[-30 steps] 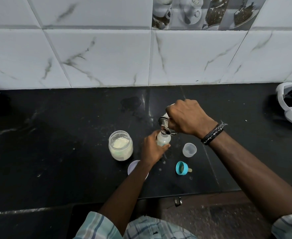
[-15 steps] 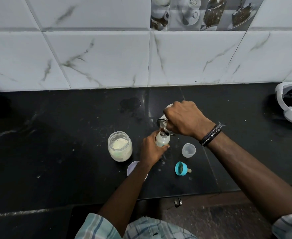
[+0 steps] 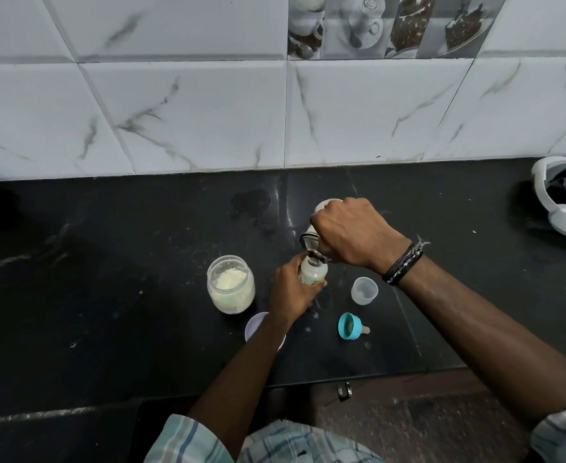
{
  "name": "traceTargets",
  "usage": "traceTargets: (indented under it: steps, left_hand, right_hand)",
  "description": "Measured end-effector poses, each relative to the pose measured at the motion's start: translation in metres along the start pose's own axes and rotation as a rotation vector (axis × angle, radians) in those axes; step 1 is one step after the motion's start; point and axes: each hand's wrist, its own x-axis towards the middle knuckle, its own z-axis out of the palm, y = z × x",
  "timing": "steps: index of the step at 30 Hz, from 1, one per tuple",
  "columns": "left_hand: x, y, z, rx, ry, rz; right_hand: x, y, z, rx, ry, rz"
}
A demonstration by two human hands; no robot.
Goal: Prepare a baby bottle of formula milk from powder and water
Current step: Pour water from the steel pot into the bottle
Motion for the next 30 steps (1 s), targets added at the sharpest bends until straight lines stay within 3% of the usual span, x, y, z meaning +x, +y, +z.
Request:
traceTargets:
  steps: [30]
  left_hand:
    - [-0.0004, -0.0012, -0.0001, -0.010, 0.006, 0.012]
  right_hand:
    - [-0.0005, -0.0002, -0.0044, 0.022, -0.028, 0.032]
